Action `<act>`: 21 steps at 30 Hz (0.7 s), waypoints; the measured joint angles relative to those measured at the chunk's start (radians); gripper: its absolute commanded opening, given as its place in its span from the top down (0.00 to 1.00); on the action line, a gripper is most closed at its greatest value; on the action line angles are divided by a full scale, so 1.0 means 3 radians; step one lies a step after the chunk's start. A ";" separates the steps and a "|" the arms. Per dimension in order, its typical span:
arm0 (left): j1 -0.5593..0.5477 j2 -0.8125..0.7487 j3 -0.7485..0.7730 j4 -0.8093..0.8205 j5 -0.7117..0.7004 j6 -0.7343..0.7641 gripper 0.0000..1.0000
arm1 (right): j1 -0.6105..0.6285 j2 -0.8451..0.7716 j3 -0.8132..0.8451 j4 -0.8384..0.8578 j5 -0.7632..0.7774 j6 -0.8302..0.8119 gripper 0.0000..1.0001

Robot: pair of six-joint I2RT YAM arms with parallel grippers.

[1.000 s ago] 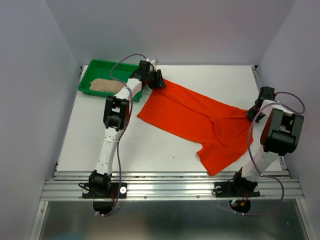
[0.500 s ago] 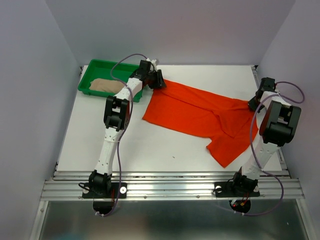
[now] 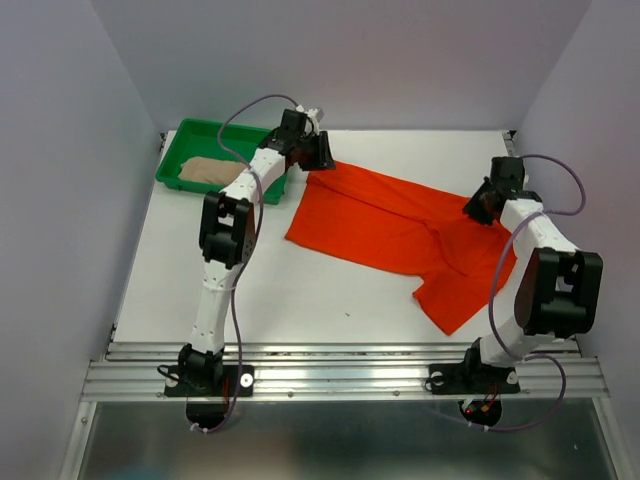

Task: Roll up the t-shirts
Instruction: Fold the T-shirt at the center of the board.

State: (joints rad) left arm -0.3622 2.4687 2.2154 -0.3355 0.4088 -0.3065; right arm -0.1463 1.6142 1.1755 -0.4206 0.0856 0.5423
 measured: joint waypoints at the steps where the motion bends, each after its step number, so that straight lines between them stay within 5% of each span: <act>1: -0.0009 -0.0045 -0.0017 -0.0019 -0.0011 0.0006 0.51 | 0.0037 -0.0058 -0.0088 -0.0018 -0.0017 0.0011 0.74; 5: -0.0075 -0.0645 -0.0521 -0.0013 -0.0216 0.0019 0.51 | 0.0168 -0.0417 -0.0530 -0.0187 -0.0062 0.0061 0.72; 14: -0.0102 -0.2429 -0.2721 0.0000 -0.1189 -0.0167 0.48 | 0.0338 -0.1372 -0.0921 -0.0548 -0.0034 0.0112 0.63; 21: 0.0022 -0.2820 -0.3808 0.0109 -0.1415 -0.0661 0.46 | 0.0340 -0.1541 -0.0974 -0.0748 -0.0024 0.0099 0.62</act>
State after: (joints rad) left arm -0.3557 1.6226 1.0729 -0.3027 -0.0158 -0.5049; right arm -0.0444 1.1519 0.8833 -0.6449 0.0784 0.5720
